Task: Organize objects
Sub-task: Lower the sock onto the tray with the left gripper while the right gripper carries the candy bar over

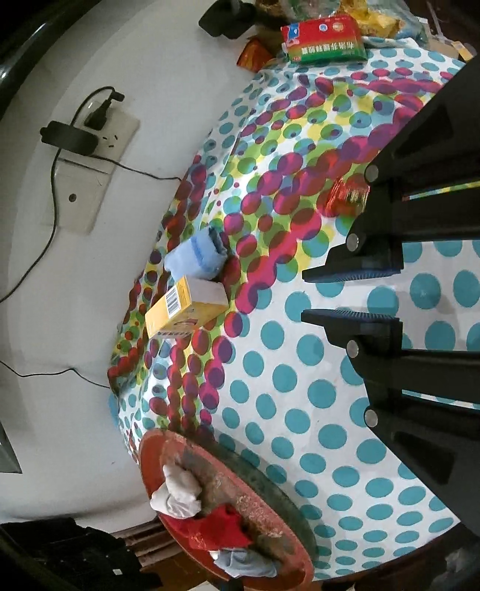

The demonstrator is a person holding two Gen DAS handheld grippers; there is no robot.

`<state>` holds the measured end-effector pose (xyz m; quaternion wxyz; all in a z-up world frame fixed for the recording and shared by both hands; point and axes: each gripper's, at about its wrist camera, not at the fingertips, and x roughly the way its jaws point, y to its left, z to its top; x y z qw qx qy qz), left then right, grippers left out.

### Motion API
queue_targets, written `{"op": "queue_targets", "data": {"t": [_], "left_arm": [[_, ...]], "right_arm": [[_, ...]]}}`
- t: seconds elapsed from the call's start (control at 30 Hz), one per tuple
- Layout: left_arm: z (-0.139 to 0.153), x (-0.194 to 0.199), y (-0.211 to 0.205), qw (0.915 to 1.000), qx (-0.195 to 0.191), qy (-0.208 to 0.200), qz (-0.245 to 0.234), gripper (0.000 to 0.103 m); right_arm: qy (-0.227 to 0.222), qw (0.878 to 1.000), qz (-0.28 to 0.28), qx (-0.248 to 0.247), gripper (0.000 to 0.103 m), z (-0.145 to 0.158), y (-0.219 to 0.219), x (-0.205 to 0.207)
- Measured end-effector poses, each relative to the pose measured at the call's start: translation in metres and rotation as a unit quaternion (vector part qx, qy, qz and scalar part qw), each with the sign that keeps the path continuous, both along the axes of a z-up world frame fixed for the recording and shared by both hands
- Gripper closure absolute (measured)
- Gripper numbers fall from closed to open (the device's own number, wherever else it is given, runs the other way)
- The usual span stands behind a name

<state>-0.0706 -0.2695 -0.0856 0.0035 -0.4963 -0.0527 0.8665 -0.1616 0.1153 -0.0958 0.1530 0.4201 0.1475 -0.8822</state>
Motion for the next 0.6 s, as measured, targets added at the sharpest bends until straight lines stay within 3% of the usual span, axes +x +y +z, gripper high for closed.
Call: {"op": "queue_targets", "data": {"t": [0.2, 0.37, 0.5, 0.6], "left_arm": [[0.001, 0.000, 0.012, 0.9997, 0.002, 0.005, -0.024, 0.056], [-0.002, 0.000, 0.024, 0.9991, -0.010, 0.005, -0.041, 0.056], [-0.008, -0.002, 0.032, 0.9985, -0.023, -0.004, -0.049, 0.056], [-0.012, -0.003, 0.033, 0.9982, -0.028, -0.010, -0.051, 0.056]], "right_arm": [[-0.023, 0.999, -0.042, 0.004, 0.068, -0.011, 0.046, -0.005], [-0.040, 0.998, -0.052, -0.003, 0.065, -0.025, 0.057, -0.008], [-0.043, 0.997, -0.063, -0.003, 0.067, -0.033, 0.052, -0.015], [-0.038, 0.997, -0.067, 0.010, 0.085, -0.037, 0.048, -0.017]]}}
